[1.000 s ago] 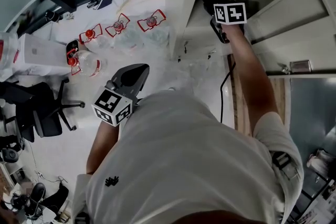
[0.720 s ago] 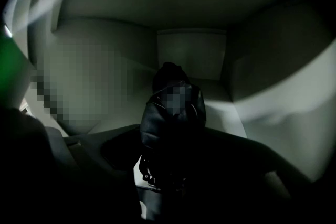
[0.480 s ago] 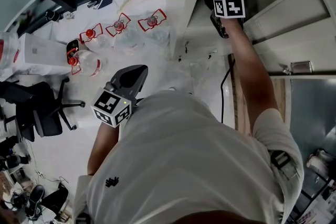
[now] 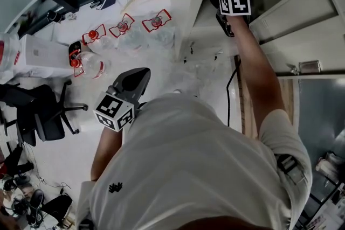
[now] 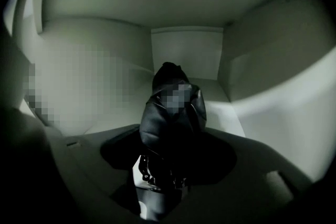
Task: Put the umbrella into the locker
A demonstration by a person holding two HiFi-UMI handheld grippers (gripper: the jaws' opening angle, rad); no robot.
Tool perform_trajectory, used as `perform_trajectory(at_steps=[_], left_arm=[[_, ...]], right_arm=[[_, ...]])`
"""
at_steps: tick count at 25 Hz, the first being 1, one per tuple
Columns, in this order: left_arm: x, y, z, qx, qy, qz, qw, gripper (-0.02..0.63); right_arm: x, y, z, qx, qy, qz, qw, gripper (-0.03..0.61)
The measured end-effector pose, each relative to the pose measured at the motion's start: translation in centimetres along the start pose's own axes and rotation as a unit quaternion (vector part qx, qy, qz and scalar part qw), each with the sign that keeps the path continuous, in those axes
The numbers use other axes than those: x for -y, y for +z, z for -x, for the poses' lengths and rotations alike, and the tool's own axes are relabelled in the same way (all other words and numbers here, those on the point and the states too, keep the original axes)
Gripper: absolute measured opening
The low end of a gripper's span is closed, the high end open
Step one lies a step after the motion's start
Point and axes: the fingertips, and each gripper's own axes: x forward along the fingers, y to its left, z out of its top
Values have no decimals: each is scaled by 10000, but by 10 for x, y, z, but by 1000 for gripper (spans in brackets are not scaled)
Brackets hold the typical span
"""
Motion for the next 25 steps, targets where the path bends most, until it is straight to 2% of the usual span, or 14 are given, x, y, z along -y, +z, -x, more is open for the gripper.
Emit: perform_trajectory(at_steps=[9, 25], left_arm=[[-1, -2, 10, 0, -7, 20, 10000, 55], [3, -6, 29, 61, -56, -39, 10000, 55]], right_arm=[[-1, 0, -2, -201, -10, 11, 9998, 262], [-8, 1, 14, -56, -37, 87, 9999, 262]])
